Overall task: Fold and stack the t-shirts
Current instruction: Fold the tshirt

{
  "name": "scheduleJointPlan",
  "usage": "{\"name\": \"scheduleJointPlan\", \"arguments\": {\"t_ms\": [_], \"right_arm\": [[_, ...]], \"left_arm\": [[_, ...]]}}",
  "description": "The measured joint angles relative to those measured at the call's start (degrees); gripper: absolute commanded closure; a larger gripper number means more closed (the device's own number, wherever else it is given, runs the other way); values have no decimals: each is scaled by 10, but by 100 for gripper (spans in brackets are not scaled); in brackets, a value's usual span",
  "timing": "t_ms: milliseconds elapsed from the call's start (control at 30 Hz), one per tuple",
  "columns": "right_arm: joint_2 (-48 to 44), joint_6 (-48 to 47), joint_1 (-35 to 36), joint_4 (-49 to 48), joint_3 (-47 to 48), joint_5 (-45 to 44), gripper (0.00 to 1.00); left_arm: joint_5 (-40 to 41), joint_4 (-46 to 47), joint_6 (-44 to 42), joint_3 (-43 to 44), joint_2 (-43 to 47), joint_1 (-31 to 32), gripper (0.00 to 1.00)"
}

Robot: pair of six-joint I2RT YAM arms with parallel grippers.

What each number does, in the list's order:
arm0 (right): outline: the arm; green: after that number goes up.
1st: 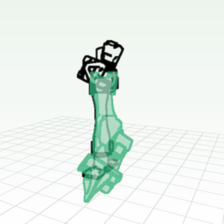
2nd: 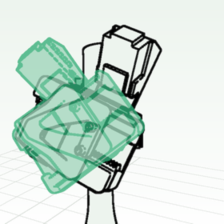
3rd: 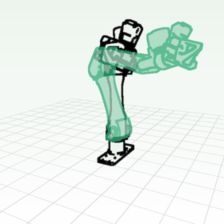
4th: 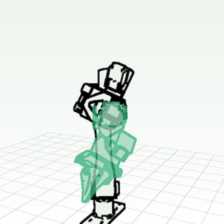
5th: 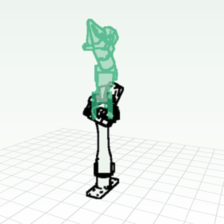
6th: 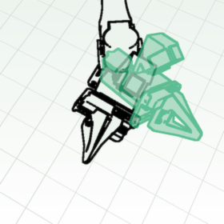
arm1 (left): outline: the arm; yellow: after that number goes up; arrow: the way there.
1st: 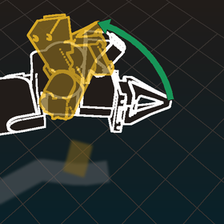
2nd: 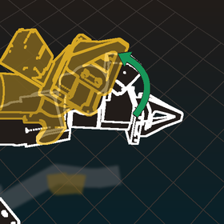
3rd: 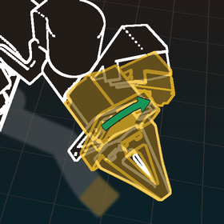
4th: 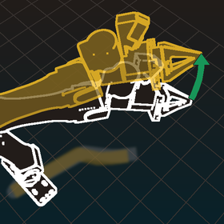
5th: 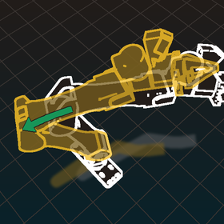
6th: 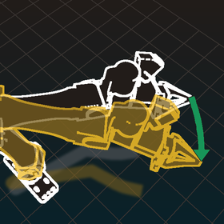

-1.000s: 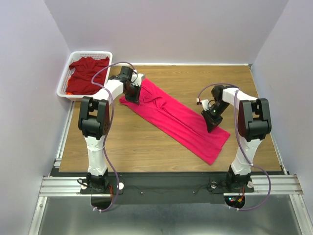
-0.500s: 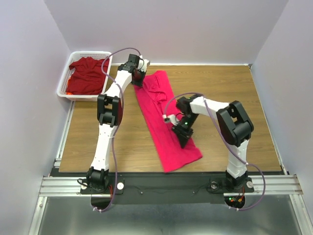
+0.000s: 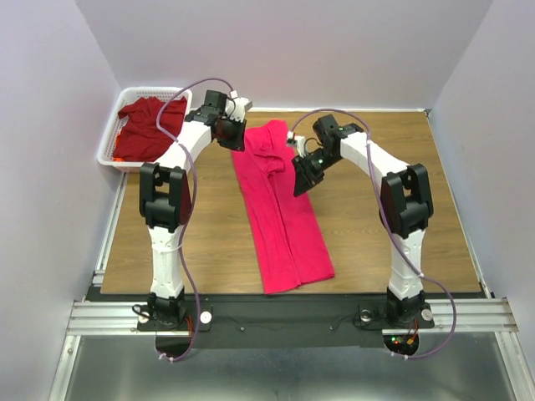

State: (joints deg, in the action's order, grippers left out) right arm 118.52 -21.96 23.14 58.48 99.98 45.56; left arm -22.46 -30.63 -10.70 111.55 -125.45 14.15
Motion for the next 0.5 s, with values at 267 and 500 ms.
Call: {"name": "scheduleJointPlan", "arguments": {"t_ms": [267, 500], "right_arm": [[115, 106, -37, -121, 123, -65, 74], [190, 186, -36, -222, 241, -78, 76]], "left_arm": [[-24, 16, 25, -43, -1, 1, 78], [-26, 25, 24, -70, -5, 1, 78]]}}
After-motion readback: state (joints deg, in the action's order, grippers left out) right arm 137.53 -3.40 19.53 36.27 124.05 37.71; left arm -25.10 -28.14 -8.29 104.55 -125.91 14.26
